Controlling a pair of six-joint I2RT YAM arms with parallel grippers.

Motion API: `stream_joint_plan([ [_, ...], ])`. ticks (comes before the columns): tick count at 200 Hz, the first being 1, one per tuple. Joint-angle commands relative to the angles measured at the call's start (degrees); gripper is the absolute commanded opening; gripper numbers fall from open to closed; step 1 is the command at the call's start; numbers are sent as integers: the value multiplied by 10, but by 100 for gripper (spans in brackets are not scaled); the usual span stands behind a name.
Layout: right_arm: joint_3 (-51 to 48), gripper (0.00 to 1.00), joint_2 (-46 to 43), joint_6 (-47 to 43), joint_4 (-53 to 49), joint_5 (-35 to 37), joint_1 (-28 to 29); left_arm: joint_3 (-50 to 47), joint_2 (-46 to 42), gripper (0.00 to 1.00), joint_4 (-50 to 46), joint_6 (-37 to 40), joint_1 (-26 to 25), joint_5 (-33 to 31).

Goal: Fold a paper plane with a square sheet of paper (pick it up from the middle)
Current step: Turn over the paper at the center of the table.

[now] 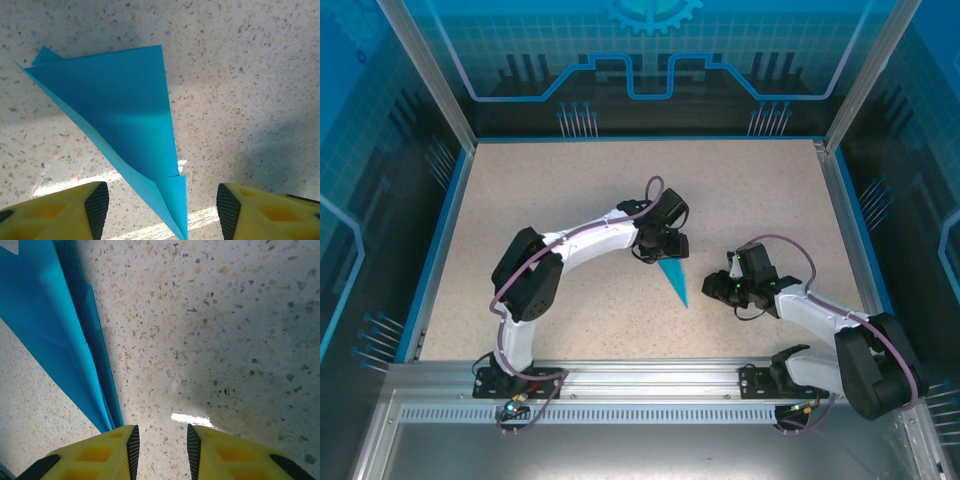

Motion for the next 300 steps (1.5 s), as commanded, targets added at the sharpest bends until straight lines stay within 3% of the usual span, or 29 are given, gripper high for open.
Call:
stream_joint_plan([
  [1, -2, 34, 6, -10, 9, 0, -8, 23, 17, 63, -54, -23, -3, -43],
  [82, 14, 36, 29, -24, 31, -45, -9, 31, 33, 60, -52, -35, 3, -26],
  [112, 25, 37, 43, -27, 37, -60, -7, 34, 38, 54, -59, -40, 8, -23],
  [147, 46, 38, 65, -30, 46, -67, 9, 13, 33, 38, -59, -42, 18, -20],
  [208, 95, 39, 130, -48, 49, -73, 44, -59, -15, 19, -5, -38, 26, -8],
  [300, 137, 41, 199, -79, 77, -104, 61, -81, -23, 14, 4, -25, 30, -5],
])
